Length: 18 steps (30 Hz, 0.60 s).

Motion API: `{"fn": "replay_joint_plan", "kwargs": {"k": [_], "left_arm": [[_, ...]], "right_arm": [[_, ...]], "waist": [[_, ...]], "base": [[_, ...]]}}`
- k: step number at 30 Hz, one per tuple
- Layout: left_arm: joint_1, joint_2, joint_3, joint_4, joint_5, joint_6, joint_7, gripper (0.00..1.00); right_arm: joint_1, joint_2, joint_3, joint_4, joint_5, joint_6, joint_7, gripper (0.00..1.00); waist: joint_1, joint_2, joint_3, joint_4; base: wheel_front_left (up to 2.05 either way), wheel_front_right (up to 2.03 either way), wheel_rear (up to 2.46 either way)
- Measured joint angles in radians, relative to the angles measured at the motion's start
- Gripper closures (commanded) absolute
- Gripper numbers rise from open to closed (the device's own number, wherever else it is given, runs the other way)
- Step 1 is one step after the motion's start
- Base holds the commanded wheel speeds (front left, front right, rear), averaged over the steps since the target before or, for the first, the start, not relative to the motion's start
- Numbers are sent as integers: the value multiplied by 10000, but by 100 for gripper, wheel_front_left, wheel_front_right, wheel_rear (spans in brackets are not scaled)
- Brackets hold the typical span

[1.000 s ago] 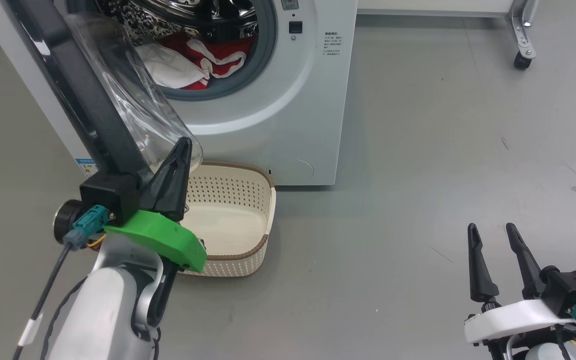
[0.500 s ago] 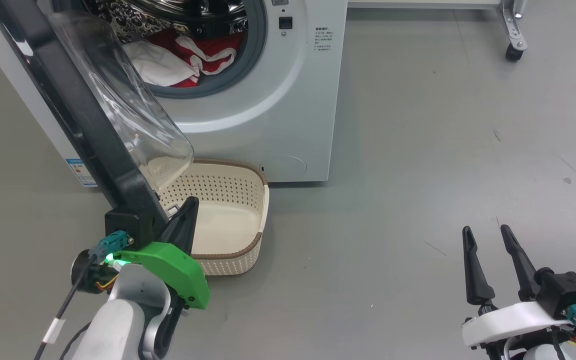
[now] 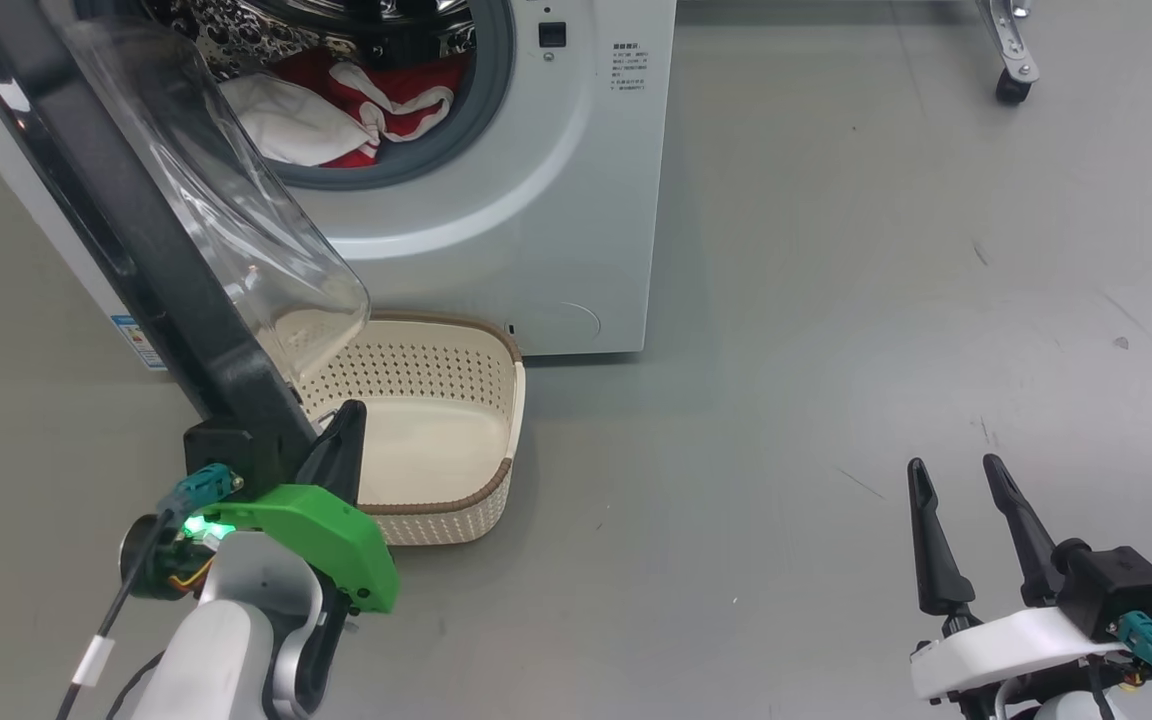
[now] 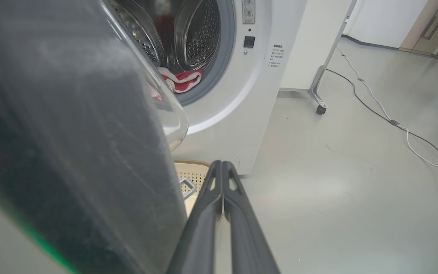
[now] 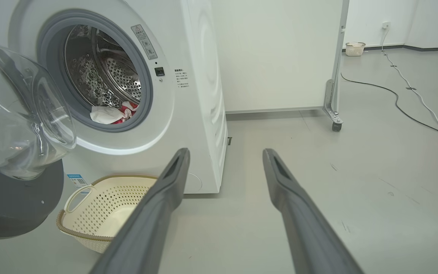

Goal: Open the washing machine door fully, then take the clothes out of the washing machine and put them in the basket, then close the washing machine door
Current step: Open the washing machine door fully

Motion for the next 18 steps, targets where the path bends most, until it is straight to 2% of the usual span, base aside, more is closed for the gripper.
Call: {"fn": "replay_joint_plan", "kwargs": {"k": [18], "left_arm": [[-154,-17,322,362,-73,161,-403,100]], "right_arm": [[-36,146,-165,54,-174,88,0,0]], "waist": [[0,0,221,-113]], "base": [[0,0,0]]}}
